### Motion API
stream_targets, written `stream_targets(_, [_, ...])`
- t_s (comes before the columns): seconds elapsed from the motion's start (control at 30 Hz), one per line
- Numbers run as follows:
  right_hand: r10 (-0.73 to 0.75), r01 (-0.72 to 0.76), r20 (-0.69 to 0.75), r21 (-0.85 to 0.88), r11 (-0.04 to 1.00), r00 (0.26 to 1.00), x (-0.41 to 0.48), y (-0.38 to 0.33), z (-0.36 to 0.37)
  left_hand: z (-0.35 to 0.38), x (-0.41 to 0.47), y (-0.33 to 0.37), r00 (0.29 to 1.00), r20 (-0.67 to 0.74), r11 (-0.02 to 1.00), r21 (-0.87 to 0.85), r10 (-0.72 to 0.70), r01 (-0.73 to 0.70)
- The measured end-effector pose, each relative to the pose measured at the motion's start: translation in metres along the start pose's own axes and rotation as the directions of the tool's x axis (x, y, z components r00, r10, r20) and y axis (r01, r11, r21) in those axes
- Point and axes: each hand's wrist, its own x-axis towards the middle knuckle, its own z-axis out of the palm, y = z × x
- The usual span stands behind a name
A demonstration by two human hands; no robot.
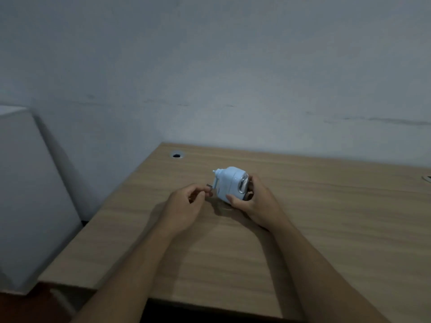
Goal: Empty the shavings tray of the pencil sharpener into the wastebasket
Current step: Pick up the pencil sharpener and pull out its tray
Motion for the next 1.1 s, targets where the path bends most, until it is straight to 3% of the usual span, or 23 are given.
stream_targets(0.1, [-0.014,0.014,0.027,0.007,1.0,1.0,-0.033,-0.012,-0.001,-0.012,-0.033,0.003,1.0,-0.023,1.0,0.007,-0.021,0.021])
stream_targets(0.37, [-0.075,0.077,0.077,-0.013,0.997,0.994,-0.085,-0.032,-0.005,-0.032,-0.081,0.022,0.993,0.114,0.999,0.04,-0.019,0.015])
stream_targets(0.53, [-0.115,0.117,0.124,-0.008,0.993,0.986,-0.096,-0.038,-0.008,-0.04,-0.089,0.021,0.962,0.271,0.999,-0.008,0.048,-0.048])
stream_targets(0.67, [-0.144,0.147,0.199,0.003,0.989,0.969,-0.094,-0.04,-0.011,-0.048,-0.087,0.025,0.91,0.415,1.0,-0.008,0.025,-0.024])
stream_targets(1.1, [-0.14,0.128,0.247,0.063,0.99,0.959,-0.088,-0.03,-0.006,-0.059,-0.077,0.009,0.907,0.42,0.998,-0.059,0.039,-0.016])
